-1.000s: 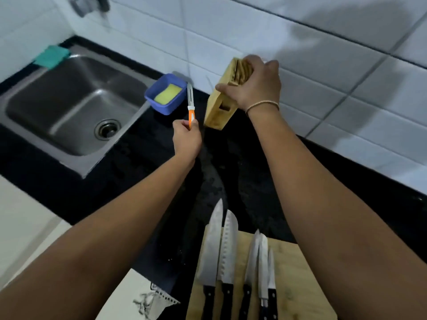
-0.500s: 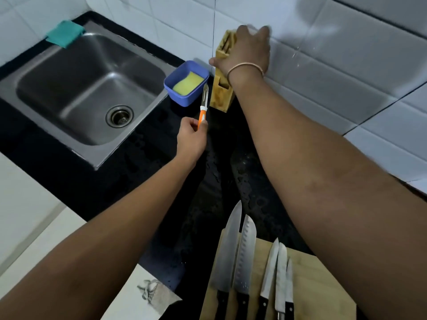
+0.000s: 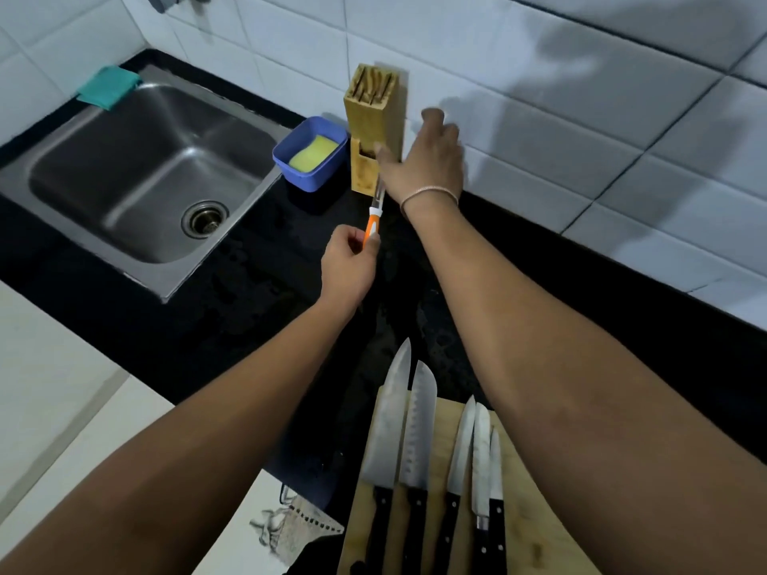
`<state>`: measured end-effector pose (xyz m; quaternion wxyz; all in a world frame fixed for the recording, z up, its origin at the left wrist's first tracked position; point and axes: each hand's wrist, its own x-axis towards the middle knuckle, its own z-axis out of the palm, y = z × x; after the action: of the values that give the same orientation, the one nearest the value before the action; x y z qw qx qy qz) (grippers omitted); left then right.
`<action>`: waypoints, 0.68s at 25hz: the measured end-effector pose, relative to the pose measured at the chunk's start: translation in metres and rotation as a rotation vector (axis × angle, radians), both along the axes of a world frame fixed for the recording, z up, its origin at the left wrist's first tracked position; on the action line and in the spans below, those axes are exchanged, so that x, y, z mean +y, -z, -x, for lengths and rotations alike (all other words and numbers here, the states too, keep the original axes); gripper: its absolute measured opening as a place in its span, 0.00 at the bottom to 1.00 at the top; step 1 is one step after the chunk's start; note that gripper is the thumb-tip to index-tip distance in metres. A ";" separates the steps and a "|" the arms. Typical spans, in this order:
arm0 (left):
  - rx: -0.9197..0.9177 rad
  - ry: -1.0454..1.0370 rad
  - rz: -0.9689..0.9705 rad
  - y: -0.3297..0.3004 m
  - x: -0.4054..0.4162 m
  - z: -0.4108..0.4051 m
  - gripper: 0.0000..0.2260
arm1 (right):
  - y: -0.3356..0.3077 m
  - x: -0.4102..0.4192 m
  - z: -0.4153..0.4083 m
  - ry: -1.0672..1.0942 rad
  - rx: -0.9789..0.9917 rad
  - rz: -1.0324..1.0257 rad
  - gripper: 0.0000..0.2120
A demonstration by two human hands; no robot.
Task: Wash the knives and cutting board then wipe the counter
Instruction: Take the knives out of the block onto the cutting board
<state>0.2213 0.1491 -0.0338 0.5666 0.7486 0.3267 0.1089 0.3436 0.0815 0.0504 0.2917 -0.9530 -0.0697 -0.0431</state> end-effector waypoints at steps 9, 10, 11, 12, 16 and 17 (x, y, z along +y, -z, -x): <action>0.100 0.321 -0.011 -0.008 -0.152 0.112 0.09 | 0.049 -0.182 0.144 0.129 0.739 -0.211 0.11; 0.126 0.361 -0.036 -0.010 -0.166 0.129 0.11 | 0.052 -0.203 0.162 0.138 0.777 -0.208 0.10; 0.150 0.381 -0.065 -0.011 -0.177 0.145 0.13 | 0.056 -0.221 0.180 0.137 0.807 -0.188 0.09; 0.170 0.374 -0.100 -0.012 -0.183 0.161 0.12 | 0.059 -0.238 0.197 0.132 0.826 -0.144 0.08; 0.234 0.211 -0.289 -0.014 -0.176 0.221 0.04 | 0.068 -0.271 0.252 0.099 0.829 0.050 0.08; 0.255 0.170 -0.343 -0.013 -0.172 0.235 0.04 | 0.070 -0.274 0.263 0.087 0.822 0.065 0.08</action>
<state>-0.0137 -0.0226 -0.0206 0.3923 0.8665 0.3080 0.0193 0.0808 -0.1928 -0.0194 0.2629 -0.9017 0.0916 0.3309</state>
